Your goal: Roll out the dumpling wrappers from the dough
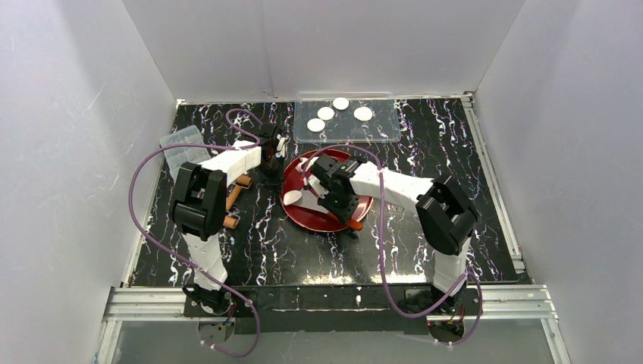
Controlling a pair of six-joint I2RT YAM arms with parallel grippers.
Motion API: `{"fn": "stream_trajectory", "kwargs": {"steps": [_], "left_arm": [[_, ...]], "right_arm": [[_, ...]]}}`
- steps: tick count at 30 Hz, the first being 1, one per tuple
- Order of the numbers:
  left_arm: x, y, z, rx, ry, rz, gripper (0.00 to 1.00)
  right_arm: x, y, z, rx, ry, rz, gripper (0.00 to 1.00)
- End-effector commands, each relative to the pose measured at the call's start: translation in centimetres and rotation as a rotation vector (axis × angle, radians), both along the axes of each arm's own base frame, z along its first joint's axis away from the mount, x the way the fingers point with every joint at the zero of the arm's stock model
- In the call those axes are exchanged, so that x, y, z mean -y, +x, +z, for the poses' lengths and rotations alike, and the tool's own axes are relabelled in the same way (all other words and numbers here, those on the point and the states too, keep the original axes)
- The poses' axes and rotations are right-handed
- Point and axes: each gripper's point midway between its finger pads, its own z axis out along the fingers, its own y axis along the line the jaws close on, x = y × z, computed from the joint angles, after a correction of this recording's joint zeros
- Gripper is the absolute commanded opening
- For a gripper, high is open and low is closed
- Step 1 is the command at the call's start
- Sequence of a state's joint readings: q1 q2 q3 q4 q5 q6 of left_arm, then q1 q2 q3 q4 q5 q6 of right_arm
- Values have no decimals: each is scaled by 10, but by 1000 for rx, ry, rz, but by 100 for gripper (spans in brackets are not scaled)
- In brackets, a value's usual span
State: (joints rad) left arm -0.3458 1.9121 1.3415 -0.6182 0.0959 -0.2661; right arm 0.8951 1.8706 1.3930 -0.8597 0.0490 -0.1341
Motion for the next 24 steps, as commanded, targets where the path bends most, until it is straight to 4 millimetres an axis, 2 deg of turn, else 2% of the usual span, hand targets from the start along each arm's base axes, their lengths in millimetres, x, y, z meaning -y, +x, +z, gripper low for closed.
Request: {"fn": "stream_trajectory", "kwargs": {"steps": [1,9,16,20,24], "left_arm": [[2,-11,2,-41,-13,-16,0],[2,-10,3,-37,-15,-16,0],[2,-10,4,-35,-14,-16,0],[1,-7,8,-19,-5,-20,0],[2,-8,7,-24,-12,-22,0]], "right_arm": [[-25,7,9,1,64,-6,1],[-30,11,2,-12,36,-27,1],[-40,15,5,11,98,-40,1],[-34,12,6,19,114,-59,1],[-23,16,16,32,186,-131,1]]}}
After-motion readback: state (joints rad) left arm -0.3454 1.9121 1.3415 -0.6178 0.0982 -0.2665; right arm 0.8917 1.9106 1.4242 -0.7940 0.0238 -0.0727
